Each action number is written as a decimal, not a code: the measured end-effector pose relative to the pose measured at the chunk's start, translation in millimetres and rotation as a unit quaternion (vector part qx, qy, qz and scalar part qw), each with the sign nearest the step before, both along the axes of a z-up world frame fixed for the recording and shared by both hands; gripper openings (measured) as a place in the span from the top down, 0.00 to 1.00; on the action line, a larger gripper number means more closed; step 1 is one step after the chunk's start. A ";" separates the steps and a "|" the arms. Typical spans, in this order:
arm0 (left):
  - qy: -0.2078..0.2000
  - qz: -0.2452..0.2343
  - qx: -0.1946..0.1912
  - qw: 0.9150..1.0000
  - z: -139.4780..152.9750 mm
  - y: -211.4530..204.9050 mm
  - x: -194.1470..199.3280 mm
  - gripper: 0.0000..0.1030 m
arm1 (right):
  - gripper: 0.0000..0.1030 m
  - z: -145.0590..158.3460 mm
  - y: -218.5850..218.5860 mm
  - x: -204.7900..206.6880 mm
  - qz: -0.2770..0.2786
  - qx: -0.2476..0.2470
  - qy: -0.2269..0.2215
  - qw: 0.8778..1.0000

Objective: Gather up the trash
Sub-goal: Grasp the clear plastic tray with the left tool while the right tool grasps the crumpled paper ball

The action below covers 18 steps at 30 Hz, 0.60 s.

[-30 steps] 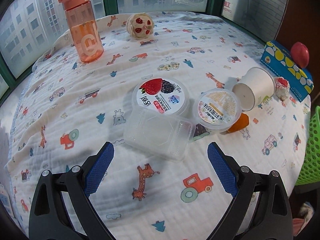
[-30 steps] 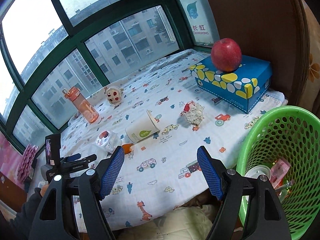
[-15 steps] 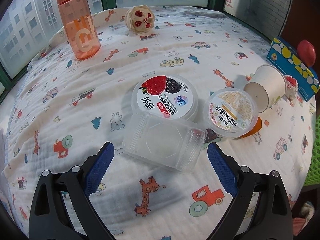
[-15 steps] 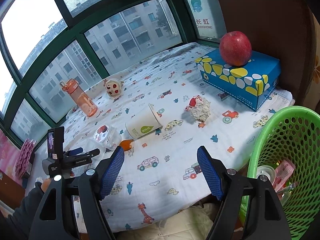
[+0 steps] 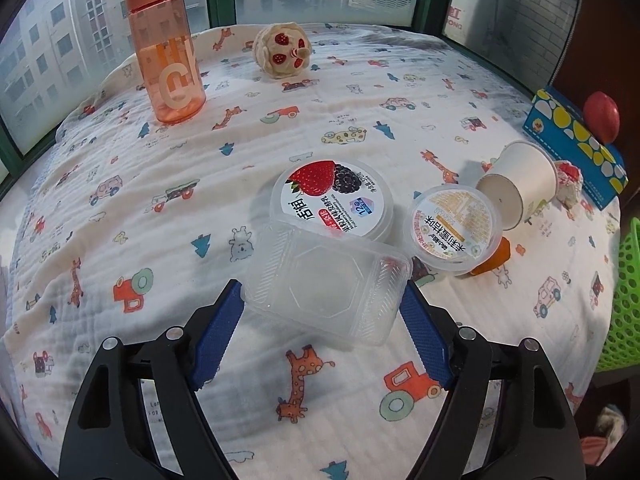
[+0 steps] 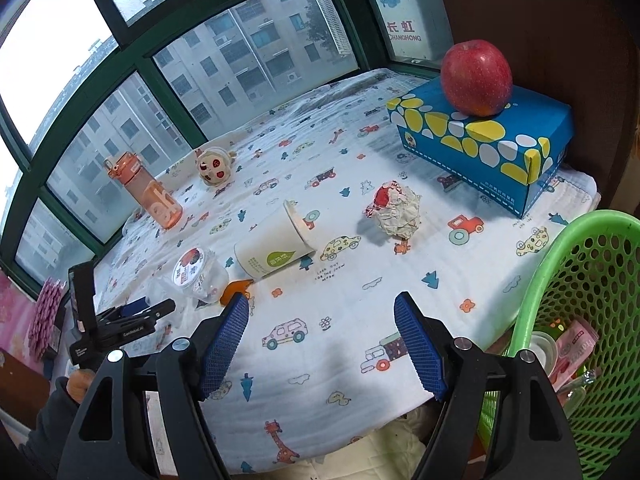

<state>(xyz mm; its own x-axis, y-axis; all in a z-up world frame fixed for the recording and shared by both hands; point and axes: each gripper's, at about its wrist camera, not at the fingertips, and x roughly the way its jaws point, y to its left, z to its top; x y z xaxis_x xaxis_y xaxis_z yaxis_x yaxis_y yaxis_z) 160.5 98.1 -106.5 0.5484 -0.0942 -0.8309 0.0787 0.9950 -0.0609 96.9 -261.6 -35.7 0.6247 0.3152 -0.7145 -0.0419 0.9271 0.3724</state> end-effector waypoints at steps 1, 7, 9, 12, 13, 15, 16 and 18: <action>-0.002 0.001 -0.001 1.000 2.8 1.0 -1.6 0.25 | 0.30 -2.3 -3.0 4.4 -0.007 -0.001 0.005 1.000; -0.017 0.003 -0.012 1.000 17.6 4.8 -11.8 0.25 | 0.30 -14.2 -12.2 41.0 -0.021 -0.020 0.017 0.999; -0.020 0.001 -0.015 1.000 21.2 4.9 -13.4 0.25 | 0.31 -18.8 -14.3 54.6 -0.024 -0.029 0.021 0.999; -0.026 -0.003 -0.020 0.999 26.3 3.6 -16.9 0.25 | 0.32 -25.2 -15.8 75.1 -0.024 -0.039 0.026 0.999; -0.027 -0.004 -0.021 0.999 27.6 2.9 -17.7 0.25 | 0.32 -27.6 -16.2 81.6 -0.026 -0.047 0.026 0.998; -0.028 -0.005 -0.025 0.999 29.7 2.1 -18.1 0.25 | 0.33 -35.0 -17.9 95.1 -0.029 -0.056 0.034 0.997; -0.028 -0.007 -0.028 0.999 30.7 2.1 -18.2 0.25 | 0.34 -38.7 -19.5 101.1 -0.032 -0.056 0.038 0.997; -0.029 -0.009 -0.030 0.999 31.7 0.9 -18.6 0.25 | 0.36 -45.7 -20.9 111.5 -0.030 -0.059 0.046 0.997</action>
<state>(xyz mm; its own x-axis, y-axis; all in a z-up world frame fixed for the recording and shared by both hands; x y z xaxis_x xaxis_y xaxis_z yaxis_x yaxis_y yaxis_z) 141.9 99.0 -74.8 0.5939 -0.1534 -0.7898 0.1020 0.9881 -0.1151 208.4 -282.5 -81.4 0.5705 0.1892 -0.7992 0.0443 0.9646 0.2600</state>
